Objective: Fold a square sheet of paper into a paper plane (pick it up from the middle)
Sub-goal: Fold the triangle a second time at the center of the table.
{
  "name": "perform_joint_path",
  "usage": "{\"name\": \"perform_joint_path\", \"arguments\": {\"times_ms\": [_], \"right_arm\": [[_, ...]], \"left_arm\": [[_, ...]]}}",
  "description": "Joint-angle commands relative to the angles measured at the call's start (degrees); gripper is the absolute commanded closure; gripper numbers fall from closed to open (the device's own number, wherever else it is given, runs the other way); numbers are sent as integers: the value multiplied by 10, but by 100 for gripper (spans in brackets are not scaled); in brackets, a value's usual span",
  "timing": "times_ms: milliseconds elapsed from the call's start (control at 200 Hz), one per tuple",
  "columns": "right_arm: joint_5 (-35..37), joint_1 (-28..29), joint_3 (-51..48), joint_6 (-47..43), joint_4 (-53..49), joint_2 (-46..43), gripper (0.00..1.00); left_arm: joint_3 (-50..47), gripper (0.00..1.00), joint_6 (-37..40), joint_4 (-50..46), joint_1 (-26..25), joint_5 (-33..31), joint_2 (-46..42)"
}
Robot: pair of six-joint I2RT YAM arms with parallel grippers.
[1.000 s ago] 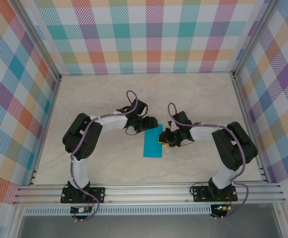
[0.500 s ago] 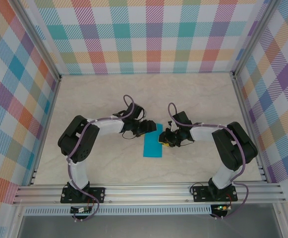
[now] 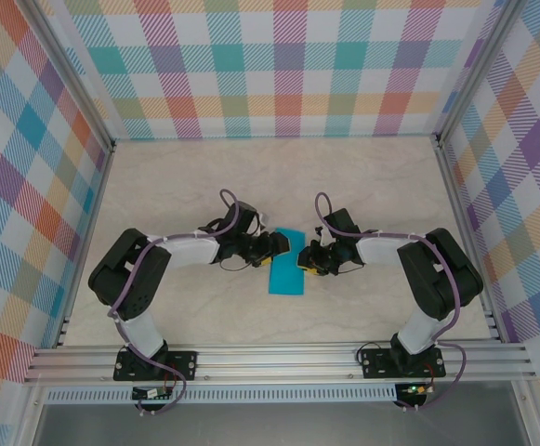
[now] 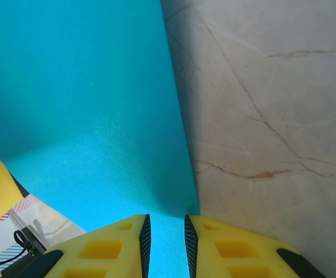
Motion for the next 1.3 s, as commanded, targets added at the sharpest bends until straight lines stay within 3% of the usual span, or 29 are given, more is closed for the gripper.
{"name": "perform_joint_path", "arguments": {"times_ms": [0,685,905,1295], "right_arm": [[10,-3,-17,4,-15,3,74],[-9,-3,-12,12,1,-3,74],[-20,-3,-13,16,13,-6,73],[2,-3,-18,-14,-24,-102,64]], "left_arm": [[-11,37,-9,16,4,14,-22],[-50,41,-9,29,-13,21,-17],[-73,48,-45,69,-22,26,-31],[-85,57,-65,75,-22,10,-49]]}}
